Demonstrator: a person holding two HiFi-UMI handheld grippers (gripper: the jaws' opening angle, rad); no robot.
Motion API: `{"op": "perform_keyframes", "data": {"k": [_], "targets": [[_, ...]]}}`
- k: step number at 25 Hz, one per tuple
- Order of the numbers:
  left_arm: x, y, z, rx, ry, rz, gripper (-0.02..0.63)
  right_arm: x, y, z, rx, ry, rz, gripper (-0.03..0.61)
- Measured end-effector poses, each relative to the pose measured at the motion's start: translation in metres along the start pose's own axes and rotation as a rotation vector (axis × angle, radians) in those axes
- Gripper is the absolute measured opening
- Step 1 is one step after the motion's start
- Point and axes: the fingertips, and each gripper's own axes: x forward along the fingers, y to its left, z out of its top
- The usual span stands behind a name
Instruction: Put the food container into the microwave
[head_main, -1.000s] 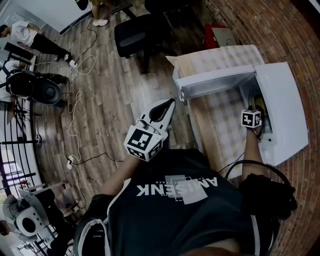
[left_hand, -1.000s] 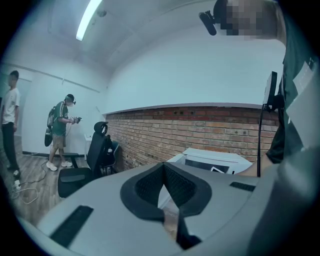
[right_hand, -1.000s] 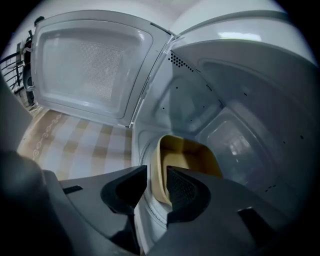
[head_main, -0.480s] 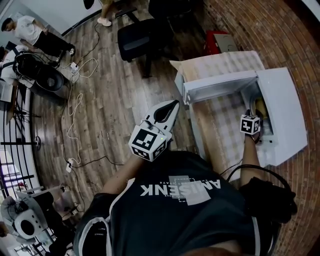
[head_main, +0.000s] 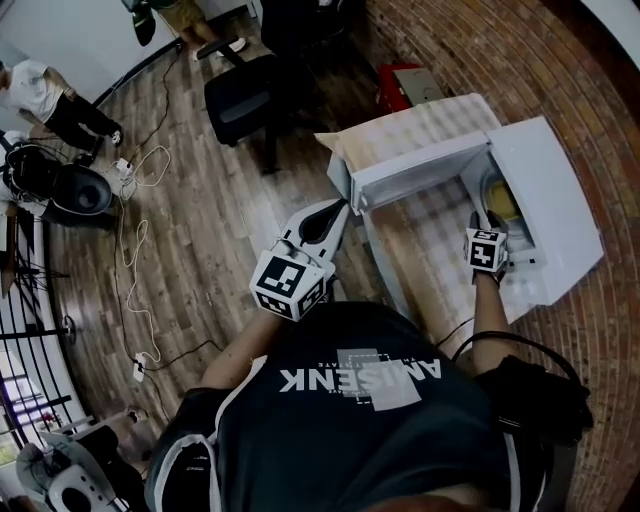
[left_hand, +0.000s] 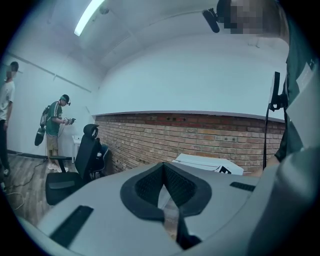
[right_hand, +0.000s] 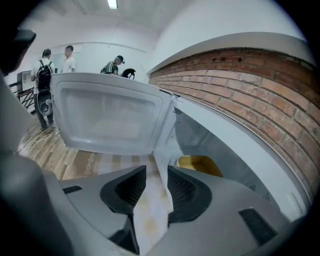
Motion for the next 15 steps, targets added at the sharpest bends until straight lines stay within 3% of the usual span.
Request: {"op": "perform_keyframes", "data": {"k": [15], "targets": [[0.048, -0.009, 0.018, -0.023, -0.014, -0.217, 0.011, -0.122, 0.001, 0.041, 0.151, -0.193, -0.027, 0.067]]}}
